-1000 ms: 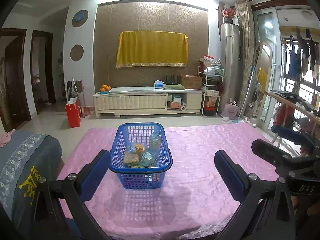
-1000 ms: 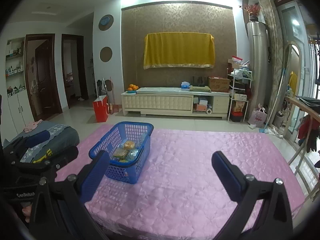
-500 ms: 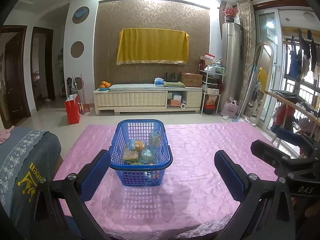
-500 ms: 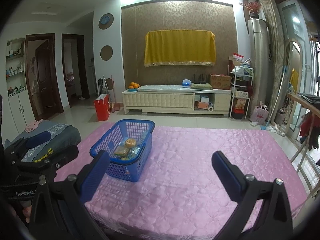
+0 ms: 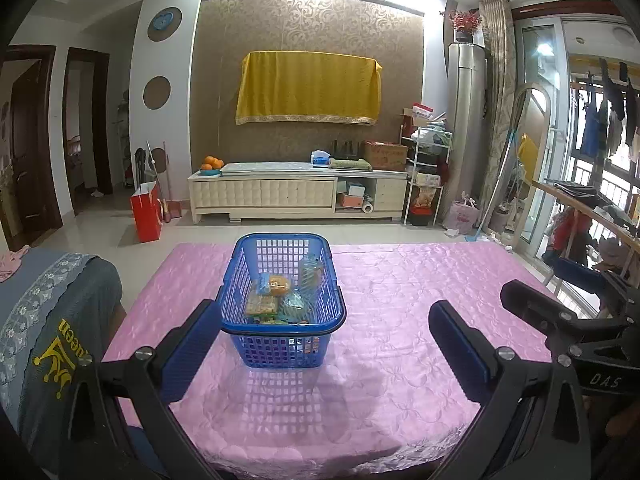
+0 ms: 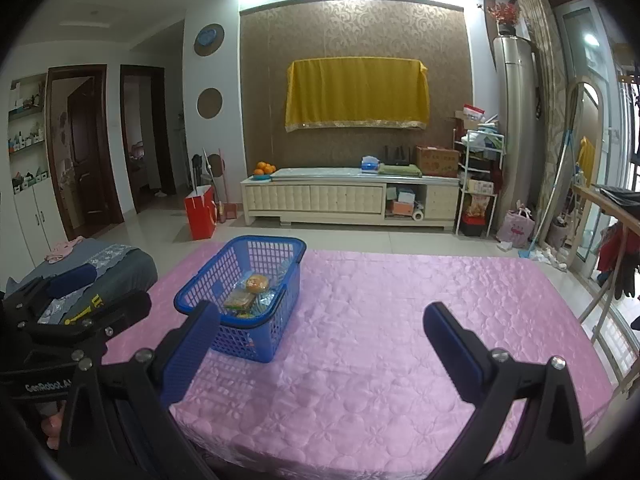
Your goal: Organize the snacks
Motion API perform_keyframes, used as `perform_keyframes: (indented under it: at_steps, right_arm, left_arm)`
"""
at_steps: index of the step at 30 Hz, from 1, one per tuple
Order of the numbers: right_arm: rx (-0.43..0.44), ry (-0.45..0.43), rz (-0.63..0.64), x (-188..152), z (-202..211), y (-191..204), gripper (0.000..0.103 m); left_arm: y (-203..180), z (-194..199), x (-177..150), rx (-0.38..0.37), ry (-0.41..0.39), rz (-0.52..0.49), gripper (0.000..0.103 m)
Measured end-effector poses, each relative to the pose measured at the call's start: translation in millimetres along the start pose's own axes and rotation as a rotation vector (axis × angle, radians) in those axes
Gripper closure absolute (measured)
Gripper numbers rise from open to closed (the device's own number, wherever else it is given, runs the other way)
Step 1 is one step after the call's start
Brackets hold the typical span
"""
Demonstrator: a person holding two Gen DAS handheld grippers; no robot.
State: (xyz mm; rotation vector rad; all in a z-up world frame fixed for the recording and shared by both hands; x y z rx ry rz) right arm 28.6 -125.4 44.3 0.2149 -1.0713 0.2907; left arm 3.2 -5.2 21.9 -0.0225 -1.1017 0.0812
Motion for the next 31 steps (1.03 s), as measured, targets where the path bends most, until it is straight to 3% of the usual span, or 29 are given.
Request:
perform_keyframes:
  at_steps: [31]
  right_arm:
    - [-0.008,0.001,-0.001,-0.8,-0.9,-2.6,0.0]
  left_arm:
    - [-0.7,5.6,-7.1,-0.027,0.009,0.004,0.0]
Point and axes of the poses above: each gripper's, at about its wrist camera, not at the fingertips, and z roughly against the way its jaws point, y to its left, x to its top, the point moved 5 cm from there along -z, roughly the way its jaws point, and after that the axes turned 1 degree about y, right-handed, at the moved point
